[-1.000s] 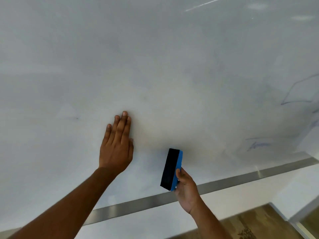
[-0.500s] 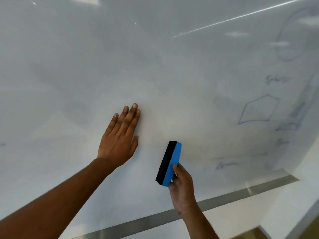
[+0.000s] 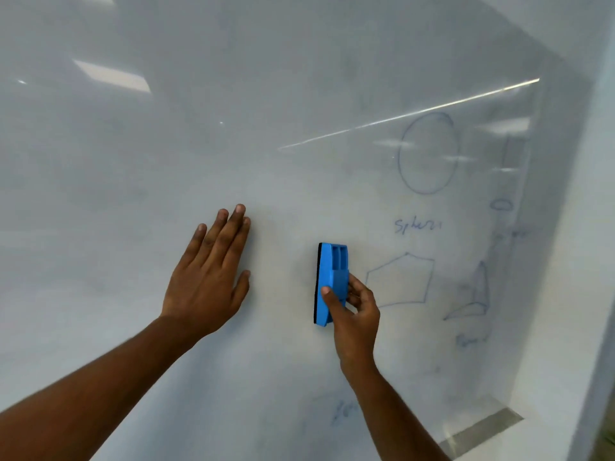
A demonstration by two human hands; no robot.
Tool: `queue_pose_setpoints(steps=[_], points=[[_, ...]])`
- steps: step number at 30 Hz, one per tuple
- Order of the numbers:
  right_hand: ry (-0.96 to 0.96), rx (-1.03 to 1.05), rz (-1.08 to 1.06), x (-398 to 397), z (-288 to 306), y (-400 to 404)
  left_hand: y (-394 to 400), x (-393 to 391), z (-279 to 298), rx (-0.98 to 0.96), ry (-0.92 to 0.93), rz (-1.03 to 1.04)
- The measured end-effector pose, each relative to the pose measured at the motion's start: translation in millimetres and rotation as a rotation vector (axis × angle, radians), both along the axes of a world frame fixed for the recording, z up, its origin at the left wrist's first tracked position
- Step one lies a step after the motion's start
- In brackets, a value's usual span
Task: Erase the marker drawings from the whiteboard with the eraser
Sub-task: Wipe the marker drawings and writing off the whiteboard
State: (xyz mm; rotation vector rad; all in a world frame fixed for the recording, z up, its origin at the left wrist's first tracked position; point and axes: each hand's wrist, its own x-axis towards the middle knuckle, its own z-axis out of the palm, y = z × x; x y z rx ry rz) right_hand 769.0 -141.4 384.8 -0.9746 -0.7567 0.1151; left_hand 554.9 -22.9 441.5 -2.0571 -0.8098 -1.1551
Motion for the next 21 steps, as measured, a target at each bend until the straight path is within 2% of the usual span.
queue_pose_setpoints(steps=[5,11,13,16,19,21], points=[[-0.224,0.104,-0.216,31.1,56.1,20.1,-1.4,36.7,48.0,0.070,0.031,0.018],[-0.631,0.133,-0.538,55.6,102.8,54.9,6.9,63.6,105.5,0.138,0.021,-0.019],[-0.686,0.133,-0.633,69.6,123.5,58.6,9.5,70.8,122.3,0.143,0.007,-0.049],[-0.613,0.149,-0.711,106.7,165.9,57.3,13.0,85.1,141.9,0.182,-0.019,-0.054],[-0.327,0.149,-0.704,162.7,197.0,45.2,17.3,98.4,146.7,0.240,-0.027,-0.034],[-0.150,0.079,-0.720,187.2,191.1,38.7,20.6,99.2,144.9,0.266,-0.020,-0.017]])
